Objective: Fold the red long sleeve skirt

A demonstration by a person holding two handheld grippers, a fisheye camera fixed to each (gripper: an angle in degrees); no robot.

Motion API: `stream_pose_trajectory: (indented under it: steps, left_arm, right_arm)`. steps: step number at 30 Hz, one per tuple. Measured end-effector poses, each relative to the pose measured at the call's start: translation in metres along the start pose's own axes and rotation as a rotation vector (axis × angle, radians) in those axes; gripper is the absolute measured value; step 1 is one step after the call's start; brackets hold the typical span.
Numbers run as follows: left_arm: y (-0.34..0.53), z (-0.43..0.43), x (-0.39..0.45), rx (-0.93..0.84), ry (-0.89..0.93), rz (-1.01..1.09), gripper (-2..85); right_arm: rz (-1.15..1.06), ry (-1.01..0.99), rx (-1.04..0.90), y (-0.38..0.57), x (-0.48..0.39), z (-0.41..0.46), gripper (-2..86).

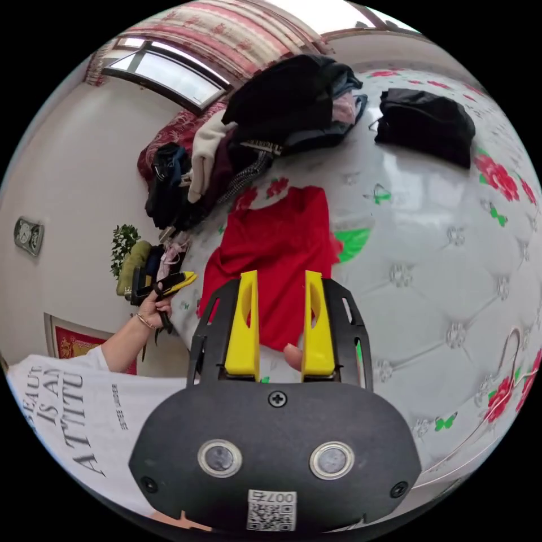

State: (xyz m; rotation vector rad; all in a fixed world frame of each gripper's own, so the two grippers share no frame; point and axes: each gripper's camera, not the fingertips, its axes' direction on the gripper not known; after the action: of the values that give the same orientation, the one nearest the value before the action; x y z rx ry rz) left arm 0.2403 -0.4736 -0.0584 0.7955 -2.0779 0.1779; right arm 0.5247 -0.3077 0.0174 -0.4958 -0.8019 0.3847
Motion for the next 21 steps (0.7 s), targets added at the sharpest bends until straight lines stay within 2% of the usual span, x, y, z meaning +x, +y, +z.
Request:
stream_pose_trajectory:
  steps: [5,12,16,21]
  left_arm:
    - [0.044,0.025,0.006,-0.158,-0.038,0.071,8.6]
    - [0.034,0.050,0.031,-0.232,-0.119,0.143,4.5]
    - [0.026,0.052,0.025,-0.280,-0.057,0.121,0.3]
    - [0.044,0.035,0.031,-0.256,-0.009,0.150,-0.5]
  right_arm:
    - [0.061,0.029,-0.094,0.067,0.012,0.013,7.5]
    - [0.088,0.015,-0.147,0.067,0.006,0.041,5.1]
    - [0.060,0.045,-0.212,0.063,0.003,0.054,1.6]
    - [0.001,-0.010,-0.144,0.085,-0.003,0.017,0.1]
